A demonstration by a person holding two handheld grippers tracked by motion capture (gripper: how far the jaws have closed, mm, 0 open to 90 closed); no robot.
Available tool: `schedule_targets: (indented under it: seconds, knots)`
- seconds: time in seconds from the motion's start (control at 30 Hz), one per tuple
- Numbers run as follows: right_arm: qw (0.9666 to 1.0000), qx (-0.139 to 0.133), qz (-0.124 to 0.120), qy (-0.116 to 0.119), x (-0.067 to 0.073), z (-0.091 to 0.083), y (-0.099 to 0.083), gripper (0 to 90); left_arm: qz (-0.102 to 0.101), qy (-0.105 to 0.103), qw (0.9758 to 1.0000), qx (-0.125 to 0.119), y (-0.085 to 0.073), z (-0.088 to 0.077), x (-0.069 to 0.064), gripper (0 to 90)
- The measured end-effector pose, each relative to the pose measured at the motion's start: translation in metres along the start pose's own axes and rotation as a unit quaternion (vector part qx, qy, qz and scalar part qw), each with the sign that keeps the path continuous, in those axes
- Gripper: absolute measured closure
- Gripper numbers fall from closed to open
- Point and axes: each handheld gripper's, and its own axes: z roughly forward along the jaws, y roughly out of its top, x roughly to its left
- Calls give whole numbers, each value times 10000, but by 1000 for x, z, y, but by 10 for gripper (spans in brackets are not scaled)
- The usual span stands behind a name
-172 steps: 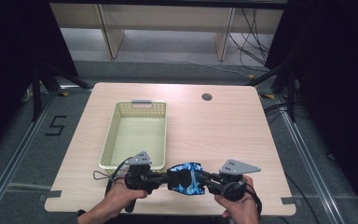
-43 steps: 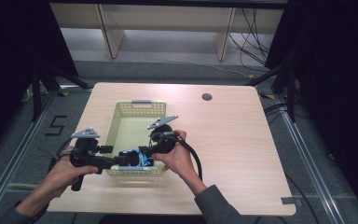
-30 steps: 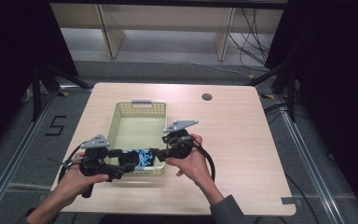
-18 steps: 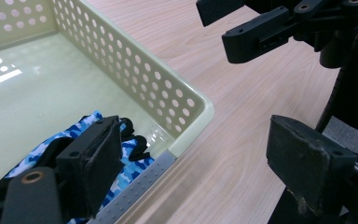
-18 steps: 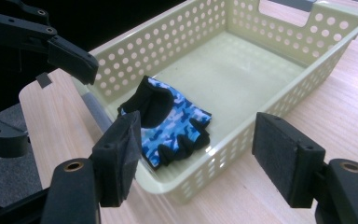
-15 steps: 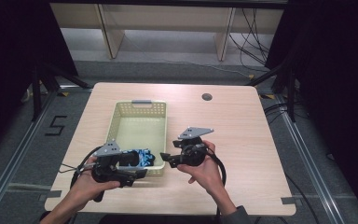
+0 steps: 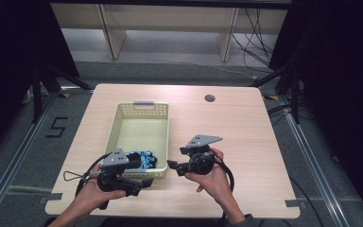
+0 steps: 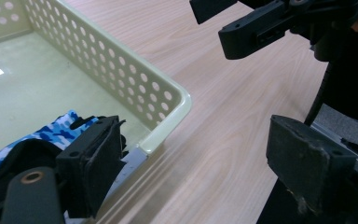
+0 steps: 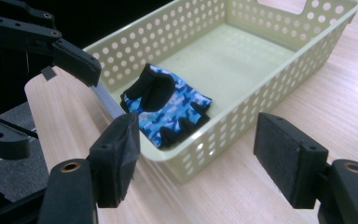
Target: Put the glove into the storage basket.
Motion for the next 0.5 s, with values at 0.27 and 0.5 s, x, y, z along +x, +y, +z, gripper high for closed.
schedule_targets:
  seconds: [0.27, 0.5]
  knots:
    - [10000, -5, 8, 65, -4, -8, -9, 318, 218, -184, 9995, 130, -7, 2, -12, 178]
    - [9998, 125, 130, -48, -8, -13, -25, 310, 287, -352, 9988, 187, -14, 5, -22, 177]
